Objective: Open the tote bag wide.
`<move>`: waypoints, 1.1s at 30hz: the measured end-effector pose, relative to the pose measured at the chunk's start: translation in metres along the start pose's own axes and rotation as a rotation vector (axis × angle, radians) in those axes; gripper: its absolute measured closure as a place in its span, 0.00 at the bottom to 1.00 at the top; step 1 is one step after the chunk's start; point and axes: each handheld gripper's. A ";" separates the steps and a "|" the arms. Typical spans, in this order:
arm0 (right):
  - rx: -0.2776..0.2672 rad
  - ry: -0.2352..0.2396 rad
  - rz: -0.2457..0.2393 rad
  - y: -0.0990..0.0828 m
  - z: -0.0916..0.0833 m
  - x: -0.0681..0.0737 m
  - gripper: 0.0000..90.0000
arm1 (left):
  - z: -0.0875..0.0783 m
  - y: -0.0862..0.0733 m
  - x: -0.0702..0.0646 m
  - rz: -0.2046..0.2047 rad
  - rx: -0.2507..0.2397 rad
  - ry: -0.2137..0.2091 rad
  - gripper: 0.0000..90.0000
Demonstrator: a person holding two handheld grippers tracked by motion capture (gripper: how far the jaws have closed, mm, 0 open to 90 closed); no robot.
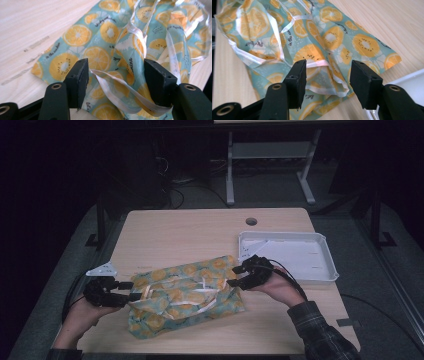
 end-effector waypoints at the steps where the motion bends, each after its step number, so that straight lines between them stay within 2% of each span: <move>1: -0.006 0.005 0.001 0.000 -0.002 0.001 0.51 | -0.003 0.000 -0.001 0.002 -0.001 0.002 0.42; 7: -0.027 0.025 -0.023 0.005 -0.005 0.008 0.51 | -0.005 -0.001 -0.002 -0.003 -0.016 0.012 0.39; 10: -0.036 0.030 -0.061 0.006 -0.004 0.010 0.51 | -0.005 0.002 0.000 -0.004 -0.053 0.023 0.39; 11: -0.038 0.032 -0.066 0.007 -0.004 0.011 0.51 | -0.005 0.005 0.001 -0.006 -0.062 0.025 0.39; 13: -0.031 0.043 -0.047 0.009 -0.004 0.014 0.51 | -0.004 0.010 0.003 0.001 -0.072 0.030 0.38; 16: -0.035 0.049 -0.054 0.010 -0.004 0.016 0.51 | -0.002 0.020 0.005 0.009 -0.093 0.037 0.37; 17: -0.038 0.046 -0.078 0.010 -0.003 0.016 0.51 | -0.002 0.023 0.006 0.017 -0.097 0.041 0.37; 20: -0.038 0.058 -0.071 0.012 -0.003 0.019 0.51 | 0.001 0.032 0.008 0.028 -0.114 0.051 0.35; 24: -0.049 0.065 -0.100 0.014 -0.002 0.020 0.51 | 0.002 0.040 0.010 0.022 -0.143 0.060 0.34; 25: -0.045 0.069 -0.088 0.014 -0.002 0.022 0.51 | 0.002 0.041 0.010 0.024 -0.142 0.060 0.33; 27: -0.051 0.078 -0.087 0.015 -0.002 0.023 0.52 | 0.002 0.041 0.010 0.021 -0.144 0.061 0.33; 28: -0.051 0.083 -0.104 0.016 -0.001 0.023 0.52 | 0.001 0.039 0.010 0.018 -0.144 0.061 0.33; 29: -0.051 0.090 -0.098 0.016 0.000 0.025 0.52 | 0.001 0.037 0.010 0.018 -0.139 0.061 0.33; 30: -0.057 0.091 -0.123 0.017 0.001 0.025 0.53 | -0.001 0.034 0.010 0.015 -0.135 0.064 0.33; 31: -0.053 0.096 -0.114 0.018 0.002 0.027 0.53 | -0.002 0.031 0.011 0.008 -0.133 0.064 0.33; 33: -0.057 0.104 -0.129 0.021 0.005 0.029 0.53 | -0.005 0.024 0.011 -0.002 -0.127 0.070 0.33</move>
Point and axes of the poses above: each handheld gripper's, and its own axes: z roughly forward along the jaws, y roughly out of its top, x roughly to its left, and after that the axes turned 12 degrees about -y, right-handed
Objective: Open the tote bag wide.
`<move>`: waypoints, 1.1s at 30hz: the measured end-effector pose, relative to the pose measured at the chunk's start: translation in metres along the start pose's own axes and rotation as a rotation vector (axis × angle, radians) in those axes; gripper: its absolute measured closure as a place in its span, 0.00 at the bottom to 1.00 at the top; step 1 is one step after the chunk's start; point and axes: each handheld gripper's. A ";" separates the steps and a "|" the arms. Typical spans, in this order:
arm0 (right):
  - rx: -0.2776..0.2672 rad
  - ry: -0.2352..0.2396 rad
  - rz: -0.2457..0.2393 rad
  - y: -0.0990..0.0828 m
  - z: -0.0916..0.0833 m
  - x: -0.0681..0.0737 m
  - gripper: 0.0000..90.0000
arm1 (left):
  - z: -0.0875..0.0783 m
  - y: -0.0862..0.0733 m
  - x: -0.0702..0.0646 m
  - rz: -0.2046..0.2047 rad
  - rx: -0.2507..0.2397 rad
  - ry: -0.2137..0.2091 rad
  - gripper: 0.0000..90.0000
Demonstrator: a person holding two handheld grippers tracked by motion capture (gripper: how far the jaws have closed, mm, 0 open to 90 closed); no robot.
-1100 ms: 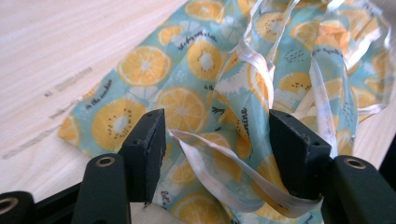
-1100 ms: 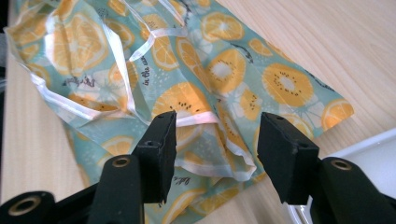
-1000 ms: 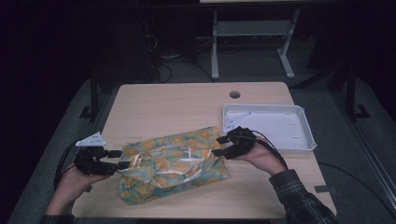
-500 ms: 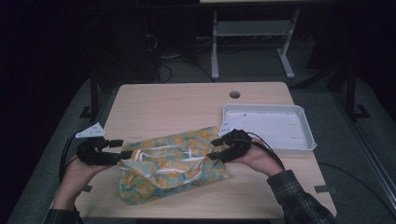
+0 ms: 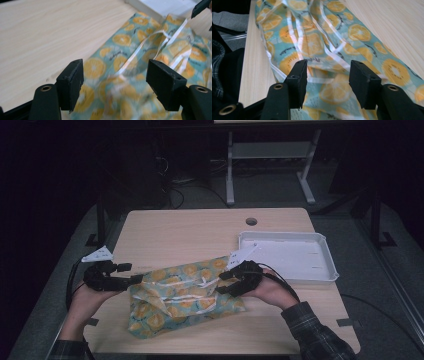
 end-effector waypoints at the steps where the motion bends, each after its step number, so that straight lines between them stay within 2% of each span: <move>1: -0.002 0.002 -0.006 0.002 0.002 0.001 0.53 | -0.002 -0.003 0.000 -0.006 0.004 0.002 0.33; 8: -0.014 0.016 -0.046 0.014 0.012 0.005 0.56 | -0.016 -0.031 -0.004 -0.035 0.011 0.022 0.33; 12: -0.014 0.033 -0.055 0.019 0.020 0.006 0.59 | -0.018 -0.047 -0.012 -0.050 0.026 0.023 0.33; 14: -0.019 0.043 -0.066 0.021 0.025 0.007 0.60 | -0.018 -0.055 -0.015 -0.046 0.041 0.024 0.33; 18: 0.001 0.062 -0.089 0.022 0.034 0.009 0.62 | -0.016 -0.070 -0.024 -0.061 0.053 0.021 0.33; 23: 0.044 0.078 -0.091 0.018 0.045 0.013 0.65 | -0.014 -0.082 -0.031 -0.047 0.072 0.025 0.33; 25: 0.067 0.089 -0.094 0.017 0.049 0.013 0.70 | -0.012 -0.083 -0.031 -0.045 0.075 0.027 0.33; 26: 0.075 0.093 -0.089 0.016 0.051 0.014 0.76 | -0.012 -0.083 -0.030 -0.043 0.076 0.032 0.33; 30: 0.073 0.092 -0.087 0.015 0.051 0.013 0.94 | -0.010 -0.084 -0.029 -0.048 0.070 0.031 0.33; 33: 0.054 0.087 -0.091 0.016 0.049 0.011 0.99 | -0.008 -0.085 -0.028 -0.043 0.083 0.031 0.33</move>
Point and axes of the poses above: each handheld gripper's, and its own axes: z roughly forward along the jaws, y roughly out of its top, x roughly to its left, and after that the axes turned 12 degrees about -y, right-handed
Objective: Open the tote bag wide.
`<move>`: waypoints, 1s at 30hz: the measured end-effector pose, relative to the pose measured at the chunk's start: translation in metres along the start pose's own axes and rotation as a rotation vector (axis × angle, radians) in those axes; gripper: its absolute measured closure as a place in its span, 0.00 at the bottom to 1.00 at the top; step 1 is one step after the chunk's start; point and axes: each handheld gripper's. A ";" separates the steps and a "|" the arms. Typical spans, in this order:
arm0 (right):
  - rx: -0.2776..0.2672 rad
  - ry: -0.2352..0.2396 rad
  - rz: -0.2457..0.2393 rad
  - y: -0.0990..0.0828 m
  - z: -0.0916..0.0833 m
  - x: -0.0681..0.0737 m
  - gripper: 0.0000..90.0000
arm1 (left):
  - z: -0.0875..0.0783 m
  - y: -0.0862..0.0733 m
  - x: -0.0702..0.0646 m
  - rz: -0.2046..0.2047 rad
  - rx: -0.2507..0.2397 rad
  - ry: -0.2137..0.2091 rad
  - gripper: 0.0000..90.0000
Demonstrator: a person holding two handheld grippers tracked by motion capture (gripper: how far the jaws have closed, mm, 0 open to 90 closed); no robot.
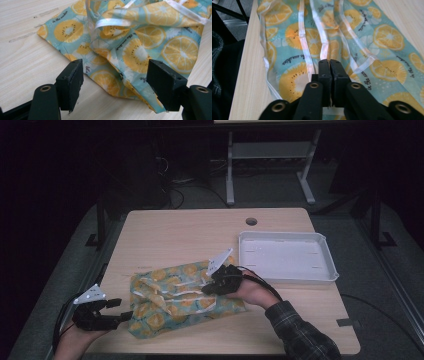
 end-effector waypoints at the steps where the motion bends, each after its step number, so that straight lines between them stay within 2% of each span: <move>1: -0.004 -0.007 0.002 0.001 -0.002 0.000 0.99 | 0.000 0.000 0.001 0.008 0.009 0.000 0.33; 5: -0.031 -0.025 0.001 0.005 -0.008 -0.003 0.99 | 0.003 0.000 0.000 -0.002 0.008 -0.004 0.32; 9: -0.055 -0.048 0.001 0.012 -0.013 -0.010 0.99 | 0.003 0.000 -0.001 0.015 0.022 -0.004 0.32; 16: -0.091 -0.085 0.050 0.026 -0.014 -0.027 0.99 | 0.005 0.000 0.000 0.019 0.028 -0.007 0.32; 21: -0.090 -0.119 0.073 0.034 -0.003 -0.044 0.99 | 0.004 -0.001 0.000 0.014 0.015 -0.002 0.32; 30: -0.030 -0.172 0.159 0.037 0.026 -0.075 0.99 | 0.004 -0.002 0.002 0.021 0.024 -0.005 0.32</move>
Point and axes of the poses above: each handheld gripper's, and its own axes: z roughly forward along the jaws, y roughly out of its top, x roughly to its left, and after that the axes turned 12 degrees about -y, right-handed
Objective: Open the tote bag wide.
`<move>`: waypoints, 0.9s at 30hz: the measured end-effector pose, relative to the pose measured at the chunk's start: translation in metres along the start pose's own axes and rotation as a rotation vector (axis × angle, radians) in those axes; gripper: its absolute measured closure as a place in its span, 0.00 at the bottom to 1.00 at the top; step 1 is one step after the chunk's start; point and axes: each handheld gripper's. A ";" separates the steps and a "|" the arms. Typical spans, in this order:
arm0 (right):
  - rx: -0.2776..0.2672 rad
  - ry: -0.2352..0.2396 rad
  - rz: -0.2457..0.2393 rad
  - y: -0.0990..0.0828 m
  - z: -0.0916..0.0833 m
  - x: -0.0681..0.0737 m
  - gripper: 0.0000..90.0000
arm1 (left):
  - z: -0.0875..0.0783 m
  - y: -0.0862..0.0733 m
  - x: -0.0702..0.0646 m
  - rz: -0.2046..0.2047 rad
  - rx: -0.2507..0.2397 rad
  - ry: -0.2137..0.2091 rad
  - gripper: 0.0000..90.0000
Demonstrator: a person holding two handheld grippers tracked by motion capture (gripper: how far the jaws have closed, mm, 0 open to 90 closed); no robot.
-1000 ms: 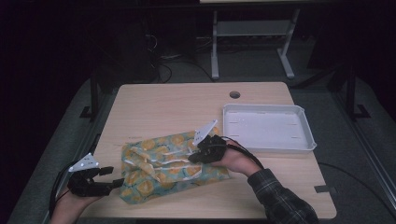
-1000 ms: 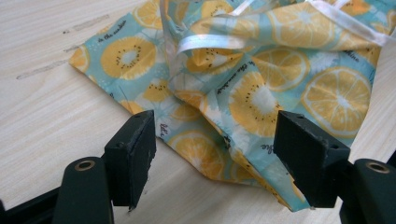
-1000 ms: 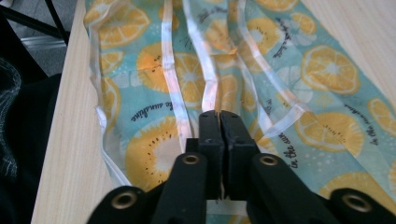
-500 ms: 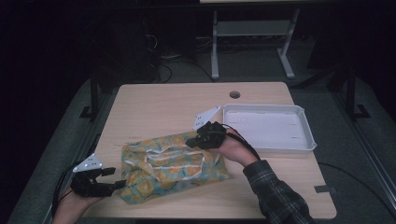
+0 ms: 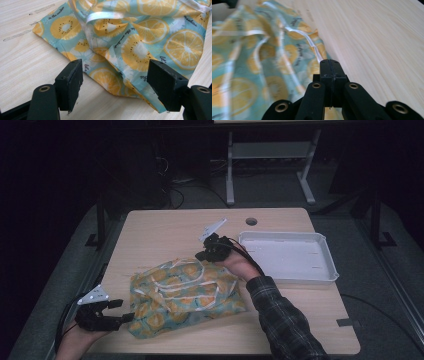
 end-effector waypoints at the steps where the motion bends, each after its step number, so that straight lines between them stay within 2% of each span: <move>1: 0.005 -0.004 0.021 0.000 0.004 -0.002 0.99 | 0.000 0.000 0.000 0.000 0.000 -0.001 0.32; 3: 0.024 -0.019 0.013 -0.002 0.013 -0.008 0.99 | 0.000 0.000 0.000 0.003 0.008 -0.001 0.32; 8: 0.050 -0.040 0.078 -0.001 0.029 -0.017 0.99 | 0.001 0.000 0.000 0.006 0.009 -0.006 0.32; 9: 0.051 -0.046 0.066 -0.001 0.032 -0.019 0.96 | 0.001 0.000 0.000 0.007 0.009 -0.006 0.32; 11: 0.049 -0.047 0.079 0.000 0.034 -0.021 0.84 | 0.001 0.000 0.000 0.004 0.008 -0.006 0.32; 13: 0.041 -0.033 0.120 0.001 0.028 -0.020 0.75 | 0.000 0.000 0.001 0.006 -0.002 -0.004 0.32; 14: 0.031 -0.034 0.092 0.001 0.026 -0.021 0.73 | -0.001 0.000 0.001 0.010 0.004 -0.002 0.32; 19: 0.019 -0.027 0.094 0.001 0.002 -0.015 0.64 | -0.004 0.002 0.000 0.009 -0.004 0.004 0.32; 21: 0.011 -0.024 0.078 -0.003 -0.006 -0.013 0.62 | -0.005 0.003 -0.001 0.008 -0.015 0.005 0.32; 22: 0.011 -0.015 0.090 -0.006 -0.011 -0.011 0.61 | -0.005 0.004 -0.001 0.005 -0.013 0.002 0.32; 24: 0.001 -0.015 0.076 -0.012 -0.019 -0.009 0.60 | -0.007 0.007 -0.001 0.012 -0.013 -0.002 0.32; 27: -0.004 -0.011 0.082 -0.023 -0.031 -0.004 0.59 | -0.010 0.014 -0.003 0.001 -0.025 -0.012 0.33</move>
Point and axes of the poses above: each handheld gripper's, and its own axes: z roughly forward along the jaws, y roughly out of its top, x roughly to its left, and after that the axes turned 12 degrees about -y, right-handed
